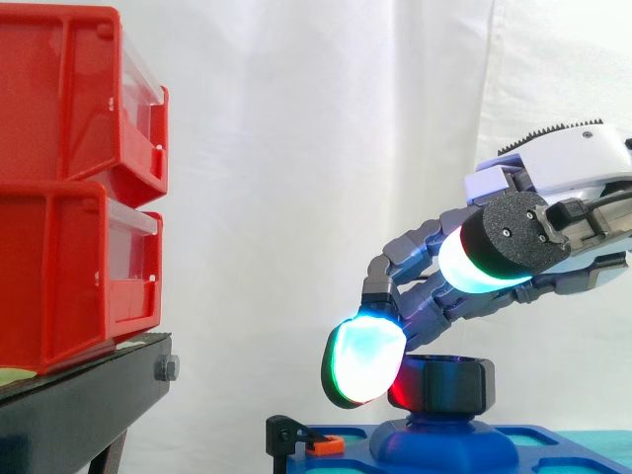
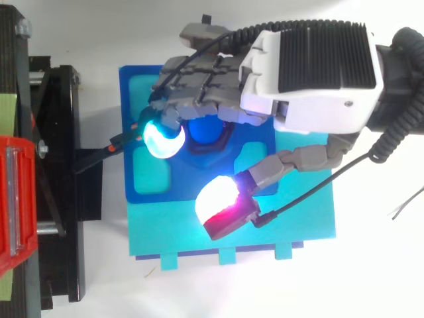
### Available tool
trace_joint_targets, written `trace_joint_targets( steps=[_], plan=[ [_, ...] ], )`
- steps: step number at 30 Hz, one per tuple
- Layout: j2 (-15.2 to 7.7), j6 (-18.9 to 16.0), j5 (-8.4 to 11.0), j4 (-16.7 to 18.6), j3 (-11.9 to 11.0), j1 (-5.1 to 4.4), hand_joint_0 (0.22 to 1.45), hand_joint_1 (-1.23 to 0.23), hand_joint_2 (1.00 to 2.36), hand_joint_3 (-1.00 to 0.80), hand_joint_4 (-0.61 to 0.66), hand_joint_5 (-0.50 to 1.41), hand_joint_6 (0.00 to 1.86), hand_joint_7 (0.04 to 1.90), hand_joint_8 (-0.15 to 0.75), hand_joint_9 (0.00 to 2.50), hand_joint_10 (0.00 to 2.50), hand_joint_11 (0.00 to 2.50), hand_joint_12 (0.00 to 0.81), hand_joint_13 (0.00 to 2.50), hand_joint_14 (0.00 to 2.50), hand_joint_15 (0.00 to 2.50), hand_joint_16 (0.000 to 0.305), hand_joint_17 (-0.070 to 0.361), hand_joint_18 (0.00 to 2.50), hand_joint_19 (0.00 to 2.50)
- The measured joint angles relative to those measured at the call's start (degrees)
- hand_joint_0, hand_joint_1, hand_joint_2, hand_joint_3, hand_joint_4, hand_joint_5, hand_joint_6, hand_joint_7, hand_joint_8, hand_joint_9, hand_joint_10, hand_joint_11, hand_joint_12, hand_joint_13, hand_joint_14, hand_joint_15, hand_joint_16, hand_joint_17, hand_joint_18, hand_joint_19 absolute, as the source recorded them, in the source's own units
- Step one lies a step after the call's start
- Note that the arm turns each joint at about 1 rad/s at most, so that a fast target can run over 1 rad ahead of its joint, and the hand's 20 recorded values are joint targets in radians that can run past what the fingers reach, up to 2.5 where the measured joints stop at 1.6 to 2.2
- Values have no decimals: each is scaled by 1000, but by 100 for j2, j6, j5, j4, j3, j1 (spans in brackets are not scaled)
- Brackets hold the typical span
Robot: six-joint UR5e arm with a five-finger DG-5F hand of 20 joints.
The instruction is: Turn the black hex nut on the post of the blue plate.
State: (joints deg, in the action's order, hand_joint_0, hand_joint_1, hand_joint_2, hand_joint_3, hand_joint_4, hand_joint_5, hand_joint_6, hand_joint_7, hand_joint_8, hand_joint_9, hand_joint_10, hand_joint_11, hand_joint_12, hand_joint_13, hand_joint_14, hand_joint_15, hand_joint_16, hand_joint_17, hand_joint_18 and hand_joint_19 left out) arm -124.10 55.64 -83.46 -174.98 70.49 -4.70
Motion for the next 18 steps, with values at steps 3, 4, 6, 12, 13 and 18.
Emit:
trace_joint_targets(
  steps=[3, 4, 6, 12, 13, 18],
  plan=[
    [0, 12, -82, -1, 0, 51, 466, -348, 1000, -500, 273, -178, 503, 906, 302, 345, 1, 0, 417, 73, 0, 0, 63, 142, 0, 113],
    [0, 14, -111, -1, 0, 69, 466, -349, 1000, -500, 273, -178, 502, 910, 302, 346, 0, 0, 417, 73, 1, 0, 63, 142, 0, 105],
    [0, 15, -152, 2, 0, 95, 466, -349, 1000, -500, 273, -178, 502, 910, 302, 347, 1, 0, 417, 73, 1, 0, 63, 142, 0, 106],
    [0, 16, -284, 16, 0, 195, 466, -348, 1000, -500, 271, -178, 502, 914, 301, 347, 1, 0, 417, 75, 0, 0, 63, 142, 0, 119],
    [0, 16, -326, 13, 0, 222, 465, -348, 1000, -500, 272, -178, 503, 911, 301, 348, 0, 0, 417, 75, 0, 0, 63, 142, 0, 105],
    [0, 16, -538, -3, 0, 338, 465, -348, 1000, -500, 275, -178, 502, 911, 301, 347, 0, 0, 418, 76, 0, 0, 63, 142, 0, 114]
  ],
)
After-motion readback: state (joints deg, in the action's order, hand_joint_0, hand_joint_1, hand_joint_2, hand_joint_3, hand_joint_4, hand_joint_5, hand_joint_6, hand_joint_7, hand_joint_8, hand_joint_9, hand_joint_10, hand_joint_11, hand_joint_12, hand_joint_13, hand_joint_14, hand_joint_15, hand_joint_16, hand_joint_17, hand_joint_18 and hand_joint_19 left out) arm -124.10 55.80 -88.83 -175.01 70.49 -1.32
